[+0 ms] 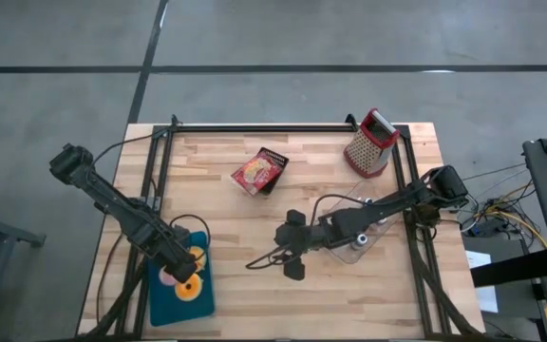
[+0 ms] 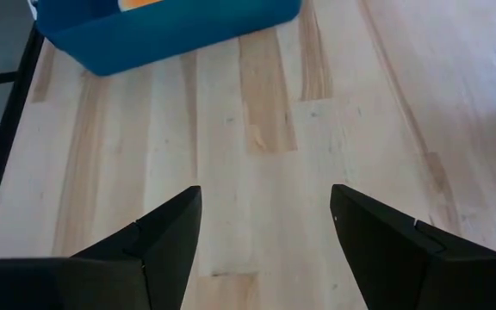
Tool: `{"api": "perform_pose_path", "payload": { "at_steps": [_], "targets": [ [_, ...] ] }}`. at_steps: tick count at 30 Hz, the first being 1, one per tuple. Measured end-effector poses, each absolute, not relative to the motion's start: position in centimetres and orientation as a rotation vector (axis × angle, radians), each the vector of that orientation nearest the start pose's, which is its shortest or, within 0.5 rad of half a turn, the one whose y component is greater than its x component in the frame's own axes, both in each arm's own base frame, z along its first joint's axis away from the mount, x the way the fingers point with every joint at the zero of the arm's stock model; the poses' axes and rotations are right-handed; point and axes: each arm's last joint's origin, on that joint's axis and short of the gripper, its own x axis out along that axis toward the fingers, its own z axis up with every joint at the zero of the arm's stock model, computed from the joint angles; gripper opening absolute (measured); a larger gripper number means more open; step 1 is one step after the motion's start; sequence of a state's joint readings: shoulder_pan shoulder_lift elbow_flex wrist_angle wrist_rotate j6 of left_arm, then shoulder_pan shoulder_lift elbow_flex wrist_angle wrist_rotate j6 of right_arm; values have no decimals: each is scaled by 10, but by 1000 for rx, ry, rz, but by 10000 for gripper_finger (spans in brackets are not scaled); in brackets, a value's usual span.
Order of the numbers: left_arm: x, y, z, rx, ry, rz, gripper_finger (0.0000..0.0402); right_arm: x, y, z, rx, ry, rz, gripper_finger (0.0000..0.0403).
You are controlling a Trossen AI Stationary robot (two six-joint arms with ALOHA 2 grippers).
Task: Pick & Place Food Item
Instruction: Put the yellow donut into the blue bin
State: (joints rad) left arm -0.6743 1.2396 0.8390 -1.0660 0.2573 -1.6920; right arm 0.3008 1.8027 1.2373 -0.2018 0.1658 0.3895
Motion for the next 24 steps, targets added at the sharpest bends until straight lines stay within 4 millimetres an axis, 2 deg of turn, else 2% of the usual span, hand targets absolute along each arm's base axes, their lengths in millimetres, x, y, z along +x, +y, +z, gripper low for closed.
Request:
{"api": "perform_pose_path", "payload": {
  "at_steps": [11,17,24],
  "targets": [
    [142,-125,223,-979,1660,629,101,373,111,213,193,758,-19,249],
    [140,-123,225,-1025,1649,694,103,373,111,213,193,758,-19,255],
    [136,-120,230,-1060,1636,687,144,373,111,213,193,758,-19,251]
  ]
}}
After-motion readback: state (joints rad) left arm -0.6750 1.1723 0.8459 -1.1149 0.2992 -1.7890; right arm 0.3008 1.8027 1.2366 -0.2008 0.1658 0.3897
